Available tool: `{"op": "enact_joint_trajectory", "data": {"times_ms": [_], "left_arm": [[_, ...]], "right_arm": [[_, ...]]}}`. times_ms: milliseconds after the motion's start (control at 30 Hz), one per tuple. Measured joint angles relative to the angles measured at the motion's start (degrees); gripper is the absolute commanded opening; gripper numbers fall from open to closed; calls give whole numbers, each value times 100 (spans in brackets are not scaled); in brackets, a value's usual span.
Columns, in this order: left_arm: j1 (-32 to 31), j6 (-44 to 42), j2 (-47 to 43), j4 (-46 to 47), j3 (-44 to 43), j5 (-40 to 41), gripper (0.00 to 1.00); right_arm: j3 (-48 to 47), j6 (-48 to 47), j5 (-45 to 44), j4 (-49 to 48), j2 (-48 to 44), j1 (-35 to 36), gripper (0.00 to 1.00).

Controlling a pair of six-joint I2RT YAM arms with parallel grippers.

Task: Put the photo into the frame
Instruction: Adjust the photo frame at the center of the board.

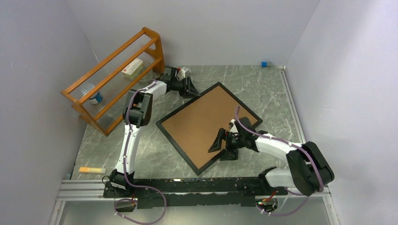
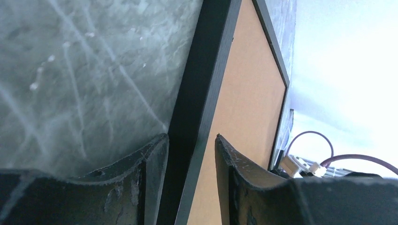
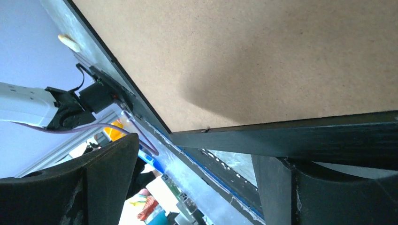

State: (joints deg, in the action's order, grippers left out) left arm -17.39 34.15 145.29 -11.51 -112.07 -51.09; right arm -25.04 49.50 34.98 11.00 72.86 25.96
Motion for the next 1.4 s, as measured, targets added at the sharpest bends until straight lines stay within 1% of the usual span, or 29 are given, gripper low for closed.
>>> {"op": "enact_joint_trajectory", "data": {"times_ms": [67,133,233,267,333,400,467,533,567,633,700,733,833,933,967,1033,1133,1167,1300,1333,1367,1400], "left_arm": [[-61,-44,72,4,-155,2,53],[-90,-188,74,-192,-278,79,57],[-125,-463,68,-614,-490,236,63],[-129,-546,42,-763,-538,291,67],[-96,-719,-85,-1137,-549,424,74],[-48,-859,-238,-1471,-531,608,75],[83,-940,-459,-1816,-474,907,75],[291,-955,-861,-2050,-170,1268,75],[437,-953,-1180,-2092,151,1493,75],[723,-940,-1864,-2218,789,1862,75],[981,-922,-2500,-2258,1373,2218,75],[1097,-892,-2881,-2302,1740,2441,74],[1207,-743,-3777,-2293,2710,2852,69],[1207,-463,-4559,-2024,3917,2994,59],[1207,-354,-4734,-1928,4275,2986,55],[1207,-164,-4986,-1620,4999,2857,49],[1209,120,-5132,-1239,5825,2496,43],[1211,170,-5176,-1156,5943,2358,42],[1187,210,-5257,-986,6039,2391,36],[1178,210,-5246,-968,6043,2402,34],[1172,216,-5239,-968,6043,2411,29],[1167,249,-5169,-955,6043,2398,28]], "right_arm": [[-42,105,63,-50,105,98,93],[-103,118,-35,61,105,142,93],[-260,52,-503,444,-120,188,94],[-330,4,-726,638,-326,181,91],[-474,-68,-1051,1029,-769,181,81],[-654,-155,-1261,1261,-1154,181,75],[-883,-262,-1344,1349,-1351,177,68],[-1174,-387,-1335,1309,-1266,173,65],[-1303,-435,-1325,1276,-1139,175,63],[-1672,-535,-1283,1244,-664,221,62],[-2179,-667,-1239,1172,33,343,56],[-2470,-743,-1202,1106,415,431,50],[-3294,-960,-1008,868,1491,702,28],[-4214,-1196,-664,688,2586,1014,15],[-4454,-1257,-553,675,2857,1099,12],[-4977,-1401,-275,612,3445,1307,9],[-5506,-1528,66,520,4124,1648,7],[-5567,-1547,151,507,4245,1711,7],[-5875,-1628,461,592,4688,1952,7],[-6022,-1657,520,629,4817,1965,7],[-6168,-1692,579,662,4942,1961,6],[-6454,-1749,658,699,5189,1921,5]]}}
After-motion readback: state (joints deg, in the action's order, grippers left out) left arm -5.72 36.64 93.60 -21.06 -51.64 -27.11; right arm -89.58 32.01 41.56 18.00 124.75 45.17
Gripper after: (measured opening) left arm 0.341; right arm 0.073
